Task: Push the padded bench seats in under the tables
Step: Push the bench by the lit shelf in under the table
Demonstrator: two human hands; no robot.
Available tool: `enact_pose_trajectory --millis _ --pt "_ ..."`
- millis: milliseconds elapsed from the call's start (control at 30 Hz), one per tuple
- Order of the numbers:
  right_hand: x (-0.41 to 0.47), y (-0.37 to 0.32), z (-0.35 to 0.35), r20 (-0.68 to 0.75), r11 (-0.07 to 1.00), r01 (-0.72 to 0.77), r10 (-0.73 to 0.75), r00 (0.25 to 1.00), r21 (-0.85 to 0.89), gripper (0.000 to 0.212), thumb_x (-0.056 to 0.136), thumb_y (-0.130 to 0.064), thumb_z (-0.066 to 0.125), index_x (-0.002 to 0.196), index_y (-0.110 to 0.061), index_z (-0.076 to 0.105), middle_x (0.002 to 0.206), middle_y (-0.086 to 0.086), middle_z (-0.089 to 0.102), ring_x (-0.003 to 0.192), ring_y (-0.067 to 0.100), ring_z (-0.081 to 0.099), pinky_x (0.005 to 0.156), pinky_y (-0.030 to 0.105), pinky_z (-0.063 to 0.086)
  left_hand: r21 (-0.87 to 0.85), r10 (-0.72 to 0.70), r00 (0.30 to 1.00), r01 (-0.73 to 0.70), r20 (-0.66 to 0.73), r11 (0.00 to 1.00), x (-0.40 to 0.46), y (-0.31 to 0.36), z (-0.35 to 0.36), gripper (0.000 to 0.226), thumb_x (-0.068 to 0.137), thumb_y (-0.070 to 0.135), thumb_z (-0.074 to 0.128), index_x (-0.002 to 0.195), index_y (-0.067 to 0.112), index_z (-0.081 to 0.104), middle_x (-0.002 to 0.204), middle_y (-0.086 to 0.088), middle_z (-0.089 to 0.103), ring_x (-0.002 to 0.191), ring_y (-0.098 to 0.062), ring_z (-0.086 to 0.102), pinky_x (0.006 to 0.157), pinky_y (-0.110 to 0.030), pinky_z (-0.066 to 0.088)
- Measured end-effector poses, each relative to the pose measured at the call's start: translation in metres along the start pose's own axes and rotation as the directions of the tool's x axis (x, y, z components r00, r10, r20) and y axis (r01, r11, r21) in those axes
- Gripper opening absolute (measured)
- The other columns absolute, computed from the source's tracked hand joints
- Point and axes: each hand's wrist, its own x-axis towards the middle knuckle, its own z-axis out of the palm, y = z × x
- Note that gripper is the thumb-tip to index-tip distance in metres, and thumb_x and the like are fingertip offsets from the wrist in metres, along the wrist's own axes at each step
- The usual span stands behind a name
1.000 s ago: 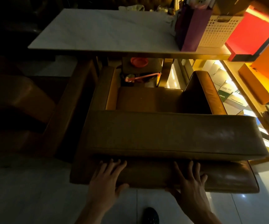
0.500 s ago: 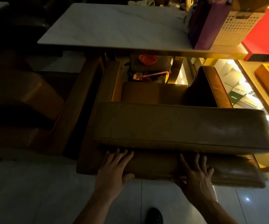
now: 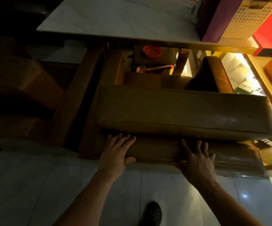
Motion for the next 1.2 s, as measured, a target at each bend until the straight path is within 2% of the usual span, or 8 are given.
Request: enact_pose_trajectory --millis 167,300,467,633,700,867,1000,1200 --pt "-0.007 -0.003 -0.002 -0.04 1.0 -0.003 0.004 0.999 0.031 0.099 0.081 -0.081 0.044 0.158 -0.032 0.008 0.159 0.028 0.013 0.146 0.049 0.009 0.11 0.066 0.028 0.025 -0.061 0.998 0.061 -0.003 0.998 -0.005 0.016 -0.001 0.077 0.088 0.051 0.059 0.153 0.033 0.02 0.159 0.008 0.024 0.148 -0.02 0.01 0.121 -0.046 0.006" --pt "-0.008 -0.004 -0.001 -0.072 0.999 0.002 0.002 0.997 0.048 0.098 0.08 -0.077 0.054 0.157 -0.028 0.02 0.156 0.032 0.023 0.143 0.052 0.019 0.106 0.068 0.032 0.04 -0.076 0.997 0.075 0.001 0.996 -0.003 0.02 0.0 0.077 0.09 0.046 0.059 0.154 0.031 0.017 0.16 0.008 0.02 0.149 -0.023 0.007 0.12 -0.048 0.008" --pt "-0.007 -0.007 -0.001 -0.051 0.999 -0.017 0.019 0.999 0.038 0.096 0.082 -0.077 0.046 0.158 -0.03 0.013 0.158 0.032 0.019 0.145 0.052 0.014 0.108 0.068 0.029 0.048 -0.053 0.999 0.053 -0.006 0.997 -0.002 0.014 0.007 0.08 0.081 0.043 0.07 0.15 0.027 0.033 0.154 0.003 0.037 0.145 -0.029 0.023 0.117 -0.053 0.021" --pt "-0.001 -0.005 0.003 -0.052 1.0 0.008 -0.008 0.999 0.005 0.098 0.075 -0.081 0.017 0.158 -0.031 0.009 0.158 0.032 0.016 0.144 0.054 0.011 0.108 0.071 0.029 0.048 -0.03 0.998 0.032 -0.053 0.998 0.001 0.01 0.005 0.083 0.069 0.041 0.081 0.142 0.024 0.048 0.143 0.001 0.052 0.137 -0.032 0.04 0.109 -0.055 0.035" --pt "0.005 -0.007 0.003 -0.053 1.0 0.008 -0.008 0.999 -0.001 0.097 0.075 -0.081 0.018 0.158 -0.03 0.011 0.156 0.032 0.018 0.143 0.054 0.012 0.106 0.071 0.031 0.049 -0.021 0.998 0.024 -0.056 0.999 0.007 0.006 0.004 0.082 0.07 0.04 0.081 0.143 0.024 0.047 0.144 0.001 0.051 0.138 -0.031 0.039 0.111 -0.055 0.033" --pt "0.027 -0.018 -0.002 -0.077 0.999 -0.003 0.006 0.997 0.035 0.095 0.08 -0.08 0.035 0.158 -0.03 0.015 0.156 0.032 0.019 0.144 0.053 0.012 0.107 0.072 0.027 0.018 -0.061 0.998 0.061 -0.002 0.998 0.032 -0.005 -0.007 0.079 0.083 0.04 0.07 0.151 0.029 0.031 0.156 0.005 0.033 0.147 -0.025 0.019 0.119 -0.05 0.014" --pt "0.031 -0.019 -0.002 -0.096 0.999 0.014 -0.009 0.995 0.044 0.094 0.079 -0.078 0.031 0.157 -0.027 0.023 0.153 0.035 0.024 0.141 0.054 0.018 0.104 0.072 0.032 0.006 -0.08 0.996 0.081 -0.048 0.997 0.032 -0.006 -0.006 0.079 0.084 0.043 0.069 0.151 0.031 0.029 0.156 0.007 0.032 0.147 -0.022 0.017 0.12 -0.049 0.014" --pt "0.029 -0.017 -0.004 -0.082 0.999 0.018 -0.014 0.997 0.039 0.096 0.078 -0.08 0.023 0.157 -0.027 0.021 0.154 0.034 0.023 0.142 0.053 0.018 0.104 0.07 0.033 -0.021 -0.087 0.994 0.086 -0.067 0.996 0.029 -0.004 -0.007 0.078 0.084 0.043 0.069 0.15 0.032 0.029 0.156 0.008 0.032 0.147 -0.02 0.017 0.12 -0.046 0.011"
